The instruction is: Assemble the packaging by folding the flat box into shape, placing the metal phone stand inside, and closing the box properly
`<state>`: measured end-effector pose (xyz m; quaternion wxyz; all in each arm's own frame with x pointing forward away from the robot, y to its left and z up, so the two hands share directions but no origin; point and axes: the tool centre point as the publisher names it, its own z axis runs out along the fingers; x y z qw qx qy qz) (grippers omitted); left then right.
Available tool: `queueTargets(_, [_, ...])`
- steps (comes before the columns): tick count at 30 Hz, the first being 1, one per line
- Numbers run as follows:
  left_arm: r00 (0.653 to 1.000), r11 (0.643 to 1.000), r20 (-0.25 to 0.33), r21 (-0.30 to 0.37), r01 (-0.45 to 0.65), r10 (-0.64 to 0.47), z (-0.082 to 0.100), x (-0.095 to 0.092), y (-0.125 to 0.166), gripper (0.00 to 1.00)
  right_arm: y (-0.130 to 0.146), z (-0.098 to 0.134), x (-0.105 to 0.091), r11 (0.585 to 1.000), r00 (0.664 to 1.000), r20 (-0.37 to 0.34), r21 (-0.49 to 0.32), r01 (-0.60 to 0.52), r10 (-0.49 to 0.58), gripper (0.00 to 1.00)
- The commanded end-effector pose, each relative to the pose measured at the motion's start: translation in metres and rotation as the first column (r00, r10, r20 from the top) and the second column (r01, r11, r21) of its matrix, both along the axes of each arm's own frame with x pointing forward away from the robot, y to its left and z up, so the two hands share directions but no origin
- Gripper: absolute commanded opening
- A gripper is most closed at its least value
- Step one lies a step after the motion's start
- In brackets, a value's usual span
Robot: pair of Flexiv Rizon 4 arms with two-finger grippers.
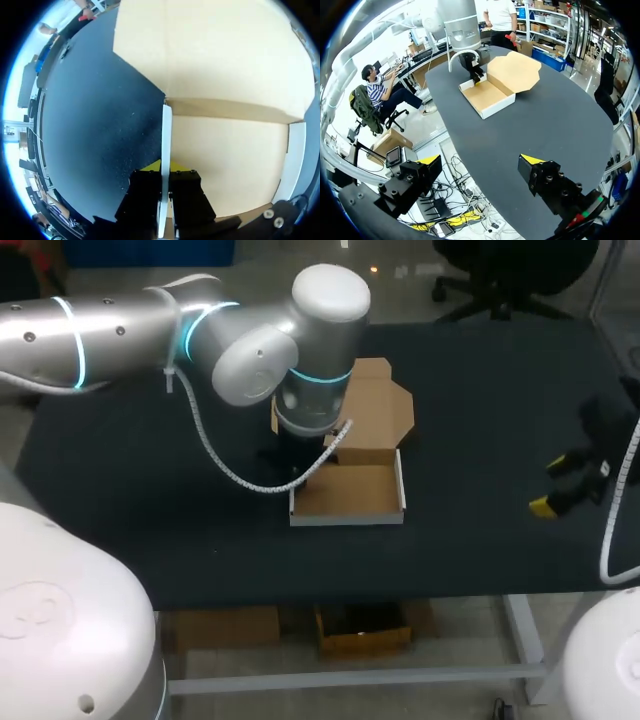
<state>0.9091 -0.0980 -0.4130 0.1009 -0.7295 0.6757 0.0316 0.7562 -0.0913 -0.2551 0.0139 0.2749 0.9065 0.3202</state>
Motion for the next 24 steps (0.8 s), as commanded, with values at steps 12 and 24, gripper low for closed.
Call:
queueTargets(12, [0.999,0.995,0.01,0.093,-0.036,0.035,-0.0077,0.0058,0.0012,0.0,-0.002,-0.002,-0.0038,1.0,1.0,-0.005,0.017,0.006,-0.006,1.0])
queueTargets(24, [1.0,0.999,-0.001,-0.031,-0.023,0.023,-0.0009,0.002,0.0013,0.0,-0.0018,-0.0039,-0.0021,1.0,1.0,-0.02,0.02,0.014,-0.014,1.0])
